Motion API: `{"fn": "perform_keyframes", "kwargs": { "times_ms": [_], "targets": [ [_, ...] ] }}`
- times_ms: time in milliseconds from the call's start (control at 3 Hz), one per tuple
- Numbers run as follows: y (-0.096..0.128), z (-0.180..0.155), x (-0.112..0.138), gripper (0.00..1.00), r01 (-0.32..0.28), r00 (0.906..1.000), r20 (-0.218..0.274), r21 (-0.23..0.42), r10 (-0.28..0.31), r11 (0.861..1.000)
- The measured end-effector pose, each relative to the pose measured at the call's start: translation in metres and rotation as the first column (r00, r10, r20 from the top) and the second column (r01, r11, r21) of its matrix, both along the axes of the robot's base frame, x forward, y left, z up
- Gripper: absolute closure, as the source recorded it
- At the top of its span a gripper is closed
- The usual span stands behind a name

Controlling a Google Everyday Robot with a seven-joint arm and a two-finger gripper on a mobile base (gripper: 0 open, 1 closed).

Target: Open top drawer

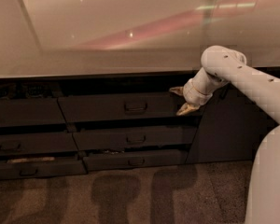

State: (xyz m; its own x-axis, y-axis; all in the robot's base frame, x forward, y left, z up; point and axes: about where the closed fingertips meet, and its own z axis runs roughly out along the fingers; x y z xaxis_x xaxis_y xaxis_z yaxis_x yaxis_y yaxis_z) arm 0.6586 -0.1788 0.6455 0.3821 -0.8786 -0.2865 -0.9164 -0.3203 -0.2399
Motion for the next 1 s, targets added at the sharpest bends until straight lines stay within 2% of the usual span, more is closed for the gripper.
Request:
{"fn": "perform_keyframes", "kwargs": {
  "times_ms": [333, 667, 1000],
  "targets": [
    [0.0, 0.0, 0.0, 0.89, 0.0, 1.0, 0.0, 0.0, 0.0, 1.0],
    [0.0001, -0.0001, 0.0, 1.0, 0.0, 1.0, 0.0, 0.0, 0.0, 1.0],
    [0.0001, -0.0001, 0.0, 1.0, 0.0, 1.0, 0.0, 0.0, 0.0, 1.0]
  ]
}}
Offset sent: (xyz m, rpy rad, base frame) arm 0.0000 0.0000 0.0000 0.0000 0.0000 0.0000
